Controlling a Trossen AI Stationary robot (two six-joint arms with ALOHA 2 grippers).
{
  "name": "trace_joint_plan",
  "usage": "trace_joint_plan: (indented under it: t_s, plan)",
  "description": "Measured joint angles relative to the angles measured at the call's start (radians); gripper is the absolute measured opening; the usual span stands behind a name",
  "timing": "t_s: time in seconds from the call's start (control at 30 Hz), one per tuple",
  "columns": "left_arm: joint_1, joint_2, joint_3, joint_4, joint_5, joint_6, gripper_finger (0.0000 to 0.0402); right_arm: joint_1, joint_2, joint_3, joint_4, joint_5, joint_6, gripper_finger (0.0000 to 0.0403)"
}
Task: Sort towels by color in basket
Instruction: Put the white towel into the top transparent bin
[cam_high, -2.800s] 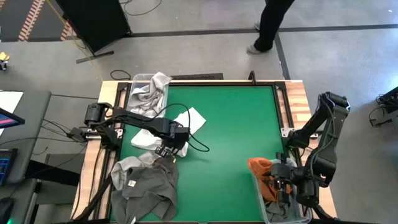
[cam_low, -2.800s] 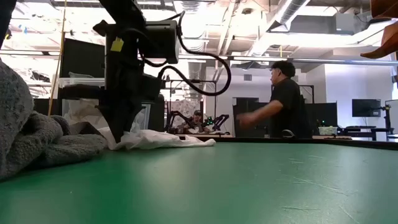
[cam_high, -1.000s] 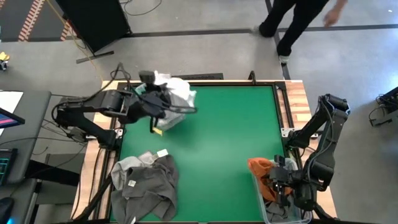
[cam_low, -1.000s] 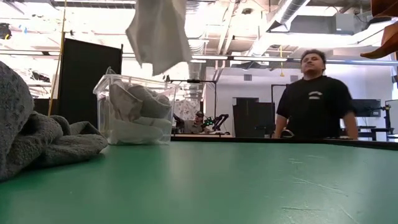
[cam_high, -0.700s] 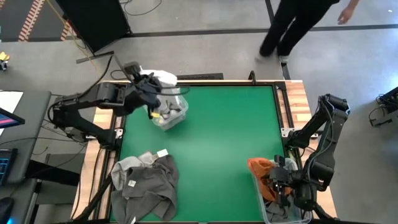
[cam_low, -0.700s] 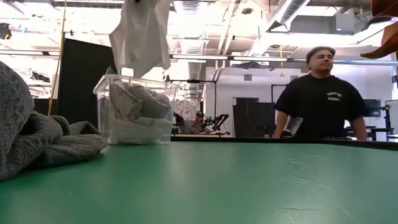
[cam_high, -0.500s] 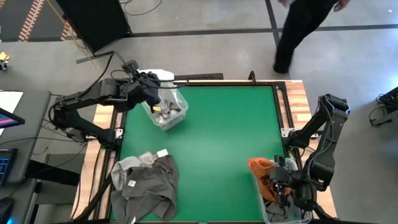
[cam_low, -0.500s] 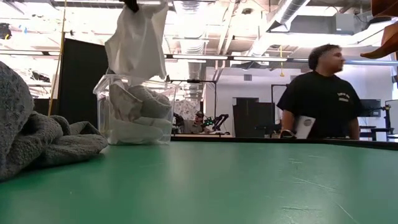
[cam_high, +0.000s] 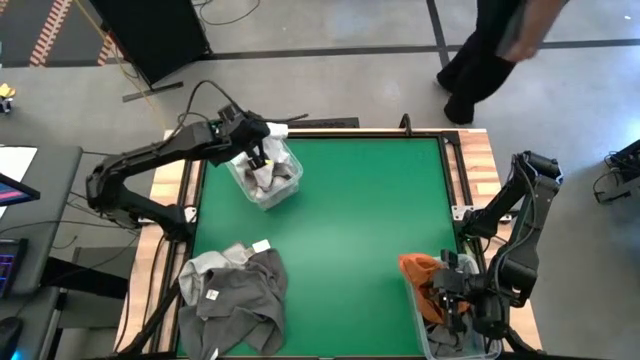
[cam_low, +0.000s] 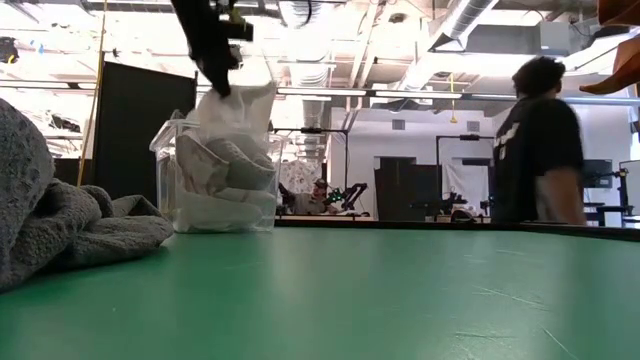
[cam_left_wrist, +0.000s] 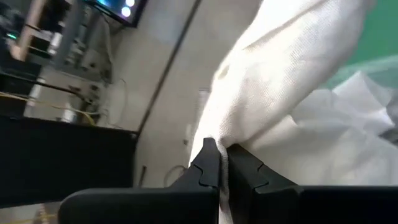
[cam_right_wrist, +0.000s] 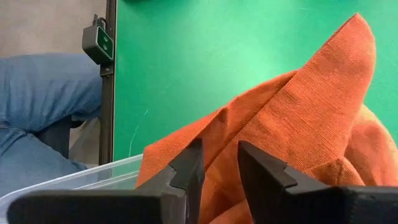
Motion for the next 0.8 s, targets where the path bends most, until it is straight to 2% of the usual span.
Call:
trace_joint_plan:
  t_s: [0.2, 0.47, 0.8]
  plan:
    - [0.087, 0.0, -0.157, 0.102, 0.142, 0.008, 0.0, 0.0, 0.0, 0.0, 0.001, 0.0, -0.009, 0.0128]
    - [0.131, 0.0, -0.305, 0.23, 0.375, 0.016, 0.0, -0.001, 0.0, 0.0, -0.004, 0.003, -0.011, 0.0128]
    - [0.155, 0.014, -0.35, 0.254, 0.476, 0.008, 0.001, -0.002, 0.0, 0.0, -0.003, 0.021, -0.012, 0.0128]
